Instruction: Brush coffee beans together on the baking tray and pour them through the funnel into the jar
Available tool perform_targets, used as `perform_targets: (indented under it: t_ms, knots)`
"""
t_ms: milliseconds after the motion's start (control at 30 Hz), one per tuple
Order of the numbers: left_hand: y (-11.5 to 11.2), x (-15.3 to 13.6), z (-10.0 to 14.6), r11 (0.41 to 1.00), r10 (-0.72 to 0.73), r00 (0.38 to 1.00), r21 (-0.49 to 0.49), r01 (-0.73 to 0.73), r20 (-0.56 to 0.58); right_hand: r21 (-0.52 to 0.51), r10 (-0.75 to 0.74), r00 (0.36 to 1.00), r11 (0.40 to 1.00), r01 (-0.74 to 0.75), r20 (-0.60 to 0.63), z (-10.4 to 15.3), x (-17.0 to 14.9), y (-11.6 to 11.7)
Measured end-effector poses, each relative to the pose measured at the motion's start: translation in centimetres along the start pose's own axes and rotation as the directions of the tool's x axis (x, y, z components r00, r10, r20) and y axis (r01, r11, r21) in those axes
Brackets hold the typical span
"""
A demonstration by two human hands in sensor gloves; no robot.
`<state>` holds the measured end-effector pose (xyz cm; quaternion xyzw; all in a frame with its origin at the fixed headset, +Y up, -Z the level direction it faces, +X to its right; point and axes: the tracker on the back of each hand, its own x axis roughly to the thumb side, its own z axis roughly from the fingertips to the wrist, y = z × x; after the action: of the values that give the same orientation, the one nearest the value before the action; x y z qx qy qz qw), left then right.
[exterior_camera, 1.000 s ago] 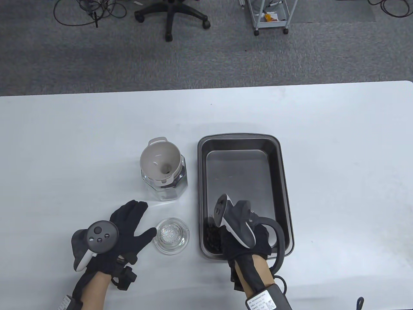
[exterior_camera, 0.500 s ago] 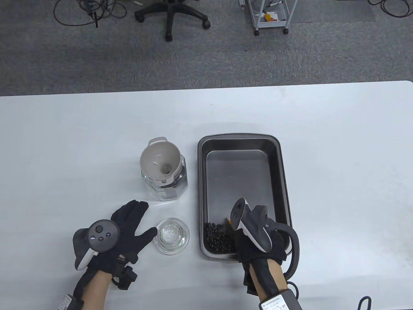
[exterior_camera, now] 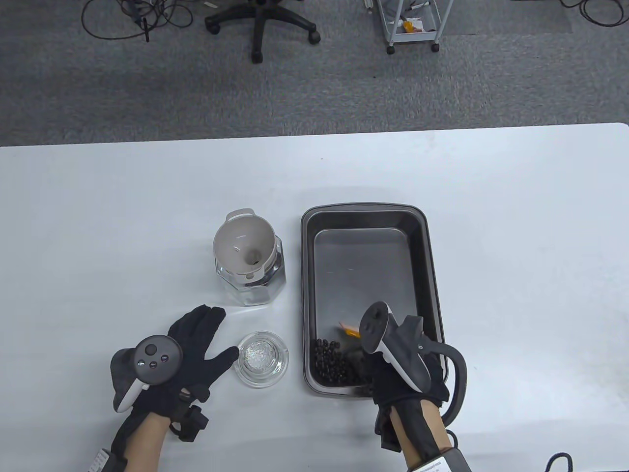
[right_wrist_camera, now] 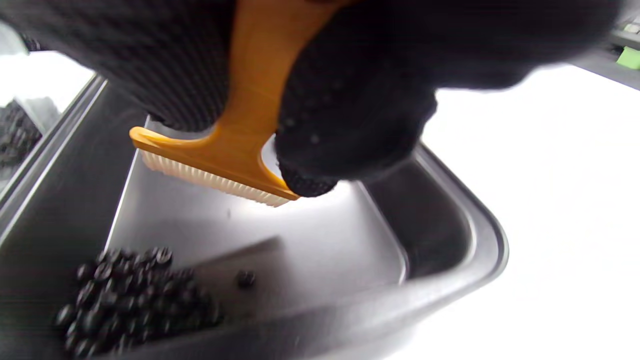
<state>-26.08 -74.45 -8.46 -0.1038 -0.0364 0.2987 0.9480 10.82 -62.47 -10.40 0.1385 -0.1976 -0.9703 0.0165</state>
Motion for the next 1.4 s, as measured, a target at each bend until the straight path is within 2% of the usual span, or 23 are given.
perform_targets:
  t_ms: [133, 367, 633, 1100, 1400]
  knots:
    - [0.0, 0.0, 0.0, 1.0, -0.003, 1.0, -0.002, 0.003, -0.005, -0.117, -0.08, 0.997, 0.99, 0.079, -0.004, -0.4, -1.7, -1.0]
    - [0.0, 0.1, 0.1, 1.0, -0.014, 1.0, 0.004, 0.014, 0.002, -0.214, -0.21, 0.978, 0.955, 0.206, 0.004, -1.8, -4.1, -1.1]
    - [-0.1, 0.4, 0.2, 0.999, -0.039, 0.999, 0.008, 0.039, 0.007, -0.341, -0.365, 0.931, 0.872, 0.351, 0.025, -4.2, -7.8, -1.0]
    - [0.1, 0.6, 0.9, 0.996, -0.082, 0.997, 0.032, 0.081, 0.012, -0.375, -0.459, 0.888, 0.823, 0.427, 0.004, -9.6, -12.8, 1.6]
    - [0.1, 0.9, 1.2, 0.994, -0.101, 0.995, 0.043, 0.101, 0.018, -0.35, -0.475, 0.879, 0.831, 0.433, -0.043, -12.0, -14.5, 3.3]
